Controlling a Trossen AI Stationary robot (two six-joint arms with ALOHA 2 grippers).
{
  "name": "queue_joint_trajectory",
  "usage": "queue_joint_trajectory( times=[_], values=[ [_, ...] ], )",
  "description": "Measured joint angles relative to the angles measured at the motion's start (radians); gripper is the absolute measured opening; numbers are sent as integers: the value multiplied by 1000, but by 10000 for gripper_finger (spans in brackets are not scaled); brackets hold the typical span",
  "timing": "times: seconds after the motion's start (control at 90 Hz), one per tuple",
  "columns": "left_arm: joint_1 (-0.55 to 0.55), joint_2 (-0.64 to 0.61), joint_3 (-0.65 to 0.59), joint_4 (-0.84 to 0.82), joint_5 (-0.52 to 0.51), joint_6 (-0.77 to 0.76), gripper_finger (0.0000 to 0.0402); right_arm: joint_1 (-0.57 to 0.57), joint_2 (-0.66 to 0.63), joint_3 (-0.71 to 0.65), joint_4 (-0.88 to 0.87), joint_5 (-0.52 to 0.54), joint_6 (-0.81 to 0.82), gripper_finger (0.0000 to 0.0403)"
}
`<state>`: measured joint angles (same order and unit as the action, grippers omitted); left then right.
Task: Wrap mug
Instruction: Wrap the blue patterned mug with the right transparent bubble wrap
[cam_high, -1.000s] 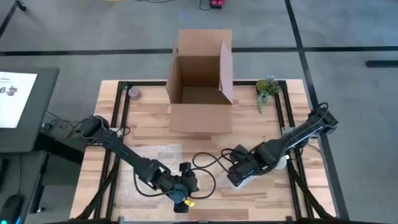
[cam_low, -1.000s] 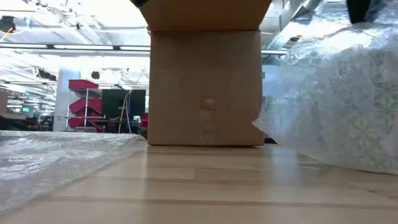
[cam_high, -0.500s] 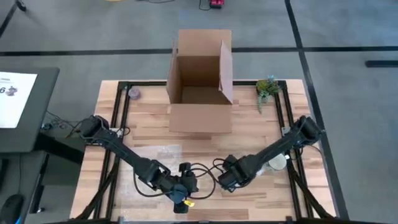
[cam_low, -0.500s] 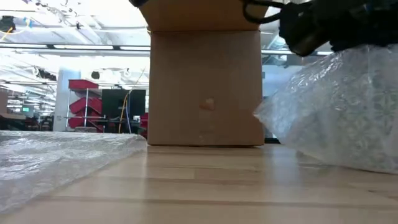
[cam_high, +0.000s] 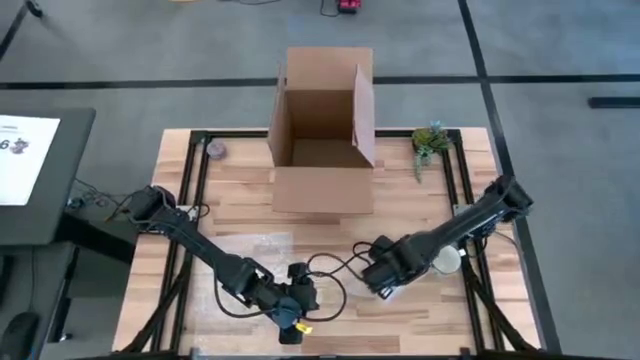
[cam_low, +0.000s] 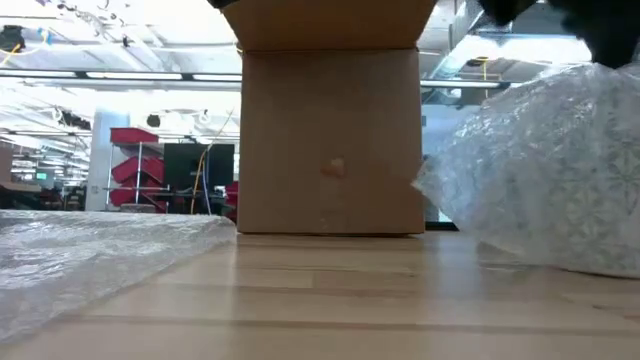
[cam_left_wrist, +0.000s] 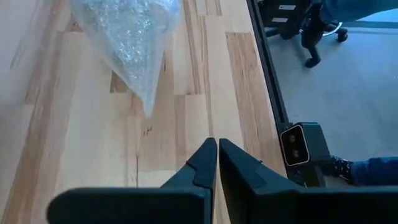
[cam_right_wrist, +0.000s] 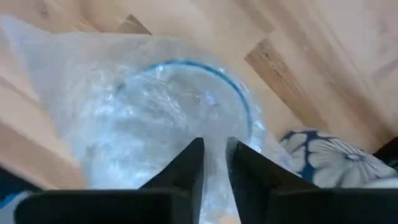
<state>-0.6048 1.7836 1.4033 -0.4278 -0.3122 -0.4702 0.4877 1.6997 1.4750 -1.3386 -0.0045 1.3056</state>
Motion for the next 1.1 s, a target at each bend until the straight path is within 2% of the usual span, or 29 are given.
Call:
queue_joint_trajectory(
  times=[0.278, 0.544, 0.656, 0.822, 0.889, 1.0, 1.1],
  values=[
    [-1, 0, 0, 1, 2, -5, 0, -14, -131, 0, 26, 0, 82, 71],
    [-1, 0, 0, 1, 2, -5, 0, -4, -129, 2, 221, 11, 86, 70],
    [-1, 0, 0, -2, 2, -6, 0, 14, -124, 9, 240, 57, 107, 56],
    [-3, 0, 0, -9, 3, -4, 0, 51, -128, 104, 224, 48, 51, 24],
    [-3, 0, 0, -11, 3, -1, 0, 85, -128, 131, 309, 28, -4, 14],
    [-3, -8, 0, -38, 3, -1, 0, 147, -119, 134, 575, 12, -101, 3],
    [-3, -15, 0, -38, 3, 5, 0, 168, -58, 135, 657, 41, -124, 1]
  ],
)
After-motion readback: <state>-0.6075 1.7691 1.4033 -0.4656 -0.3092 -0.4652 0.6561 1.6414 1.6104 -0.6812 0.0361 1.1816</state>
